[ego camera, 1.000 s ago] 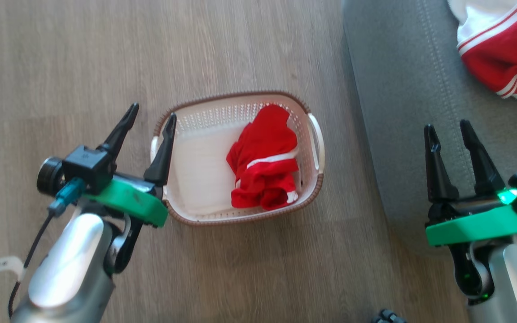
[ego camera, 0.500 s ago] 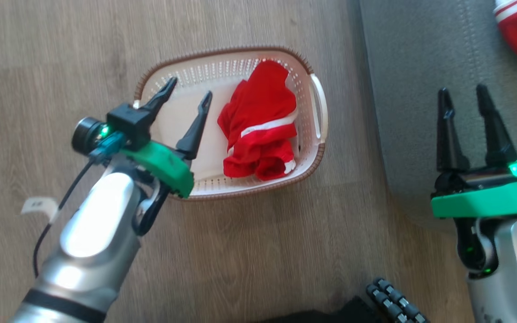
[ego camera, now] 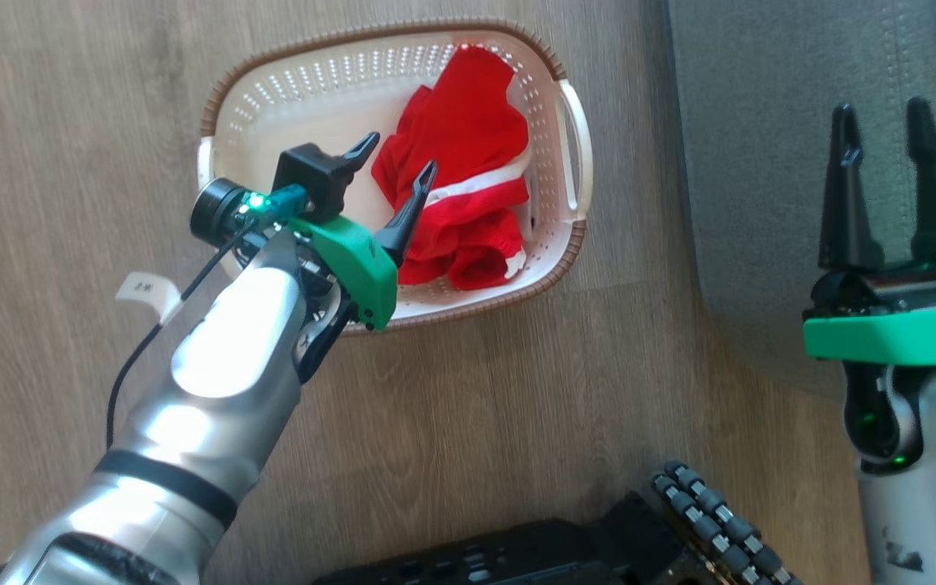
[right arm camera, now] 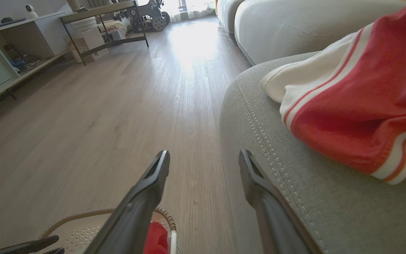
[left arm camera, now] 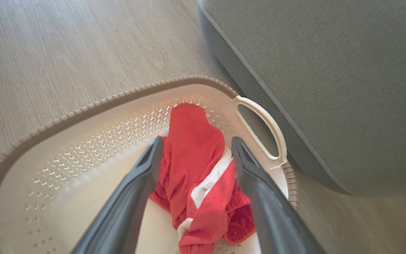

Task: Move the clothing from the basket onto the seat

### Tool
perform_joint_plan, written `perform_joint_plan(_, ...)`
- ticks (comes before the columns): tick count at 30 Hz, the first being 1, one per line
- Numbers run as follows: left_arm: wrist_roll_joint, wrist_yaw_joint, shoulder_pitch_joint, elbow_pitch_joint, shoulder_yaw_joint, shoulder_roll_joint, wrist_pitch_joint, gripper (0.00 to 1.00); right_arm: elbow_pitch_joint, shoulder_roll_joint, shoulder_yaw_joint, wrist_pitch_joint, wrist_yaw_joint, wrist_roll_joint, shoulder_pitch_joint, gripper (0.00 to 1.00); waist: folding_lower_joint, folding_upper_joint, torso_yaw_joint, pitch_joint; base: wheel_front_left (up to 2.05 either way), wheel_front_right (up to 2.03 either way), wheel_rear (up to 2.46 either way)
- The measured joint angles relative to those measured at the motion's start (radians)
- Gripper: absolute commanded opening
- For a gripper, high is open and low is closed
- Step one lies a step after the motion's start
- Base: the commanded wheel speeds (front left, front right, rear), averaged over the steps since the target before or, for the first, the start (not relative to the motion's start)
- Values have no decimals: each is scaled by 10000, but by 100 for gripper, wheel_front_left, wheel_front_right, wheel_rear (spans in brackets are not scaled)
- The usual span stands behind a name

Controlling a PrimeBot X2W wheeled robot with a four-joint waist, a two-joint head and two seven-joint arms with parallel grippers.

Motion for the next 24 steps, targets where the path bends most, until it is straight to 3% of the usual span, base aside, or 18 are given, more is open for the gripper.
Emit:
perform_joint_plan(9,-1053,-2,-1034,1195,-1045,-293,502,100,-228,25,-125,-2,0,0,-471,100,0,0,-265,756,0,0,0)
perform_joint_plan(24,-3018,-2,-2355,2080,-2838,-117,1929,100,-389,328,31,-29,0,-75,-885,100,0,0,-706,1809,0,0,0)
